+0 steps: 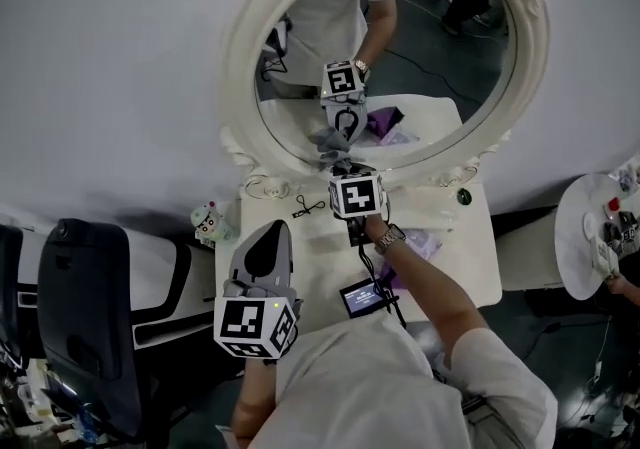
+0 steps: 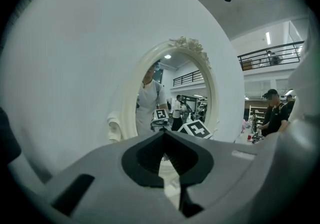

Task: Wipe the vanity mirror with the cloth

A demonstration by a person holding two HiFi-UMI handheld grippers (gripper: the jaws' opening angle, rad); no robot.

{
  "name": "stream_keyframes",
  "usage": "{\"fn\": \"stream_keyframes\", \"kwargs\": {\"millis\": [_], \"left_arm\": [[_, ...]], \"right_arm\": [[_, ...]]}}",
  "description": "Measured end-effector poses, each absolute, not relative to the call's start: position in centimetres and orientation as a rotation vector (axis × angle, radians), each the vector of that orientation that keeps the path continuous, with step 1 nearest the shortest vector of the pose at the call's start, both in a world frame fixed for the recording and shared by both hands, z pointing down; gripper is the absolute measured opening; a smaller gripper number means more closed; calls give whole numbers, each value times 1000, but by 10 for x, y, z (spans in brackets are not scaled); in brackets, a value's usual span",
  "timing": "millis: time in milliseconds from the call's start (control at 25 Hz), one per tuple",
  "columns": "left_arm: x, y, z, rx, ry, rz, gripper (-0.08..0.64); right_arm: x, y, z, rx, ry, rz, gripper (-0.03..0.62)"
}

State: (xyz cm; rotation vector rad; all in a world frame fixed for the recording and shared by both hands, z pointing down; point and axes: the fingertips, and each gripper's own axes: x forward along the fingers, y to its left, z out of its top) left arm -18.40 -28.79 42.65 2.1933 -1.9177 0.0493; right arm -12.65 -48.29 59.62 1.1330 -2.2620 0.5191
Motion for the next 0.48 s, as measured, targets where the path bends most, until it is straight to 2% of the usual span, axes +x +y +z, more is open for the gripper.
{"fn": "stream_keyframes", "kwargs": {"millis": [240, 480], "left_arm": [[-220, -270, 434, 2066, -2023, 64, 2], [-204, -273, 440, 2047, -2030, 92, 2]], "right_arm": [[-160, -483, 605, 1078, -2251, 538, 72], [-152, -489, 608, 1047, -2271, 602, 72]]}}
